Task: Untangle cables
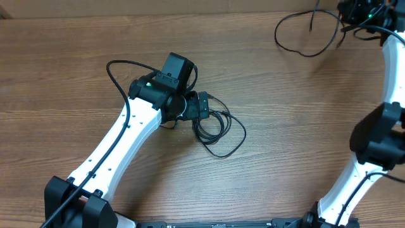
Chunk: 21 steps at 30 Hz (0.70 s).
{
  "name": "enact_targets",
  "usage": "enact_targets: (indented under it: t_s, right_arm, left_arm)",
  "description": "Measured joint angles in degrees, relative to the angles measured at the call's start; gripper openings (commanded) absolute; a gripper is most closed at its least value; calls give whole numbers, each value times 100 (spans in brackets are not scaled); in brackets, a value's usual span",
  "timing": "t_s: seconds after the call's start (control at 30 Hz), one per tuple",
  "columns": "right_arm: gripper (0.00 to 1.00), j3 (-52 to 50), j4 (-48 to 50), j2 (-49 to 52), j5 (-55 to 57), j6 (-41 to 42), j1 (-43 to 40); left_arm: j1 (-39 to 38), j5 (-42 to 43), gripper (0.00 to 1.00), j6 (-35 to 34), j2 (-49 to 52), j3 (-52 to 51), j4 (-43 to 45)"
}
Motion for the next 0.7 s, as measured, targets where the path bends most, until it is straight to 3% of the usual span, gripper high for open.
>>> enact_targets:
  t_s: [0.4,0.47,0.53,0.6,0.63,0.7]
  right_arm:
    - [6,0,55,1178,629,-55,7]
    - [23,0,20,1217,997,-61,7]
    - [32,0,13,1222,1394,-96,7]
    - [68,0,-26,1222,1945,-87,9]
    - [79,0,-92,1222,2247,-72,11]
    - [82,0,-197,1224,2728,-66,11]
  left_arm:
    - [0,0,100,0,0,0,2]
    - [0,2,99,0,0,0,2]
    - [0,2,100,0,0,0,0]
    - [0,0,100,0,0,0,2]
    - [0,2,100,0,0,0,2]
    - [0,2,99,0,0,0,0]
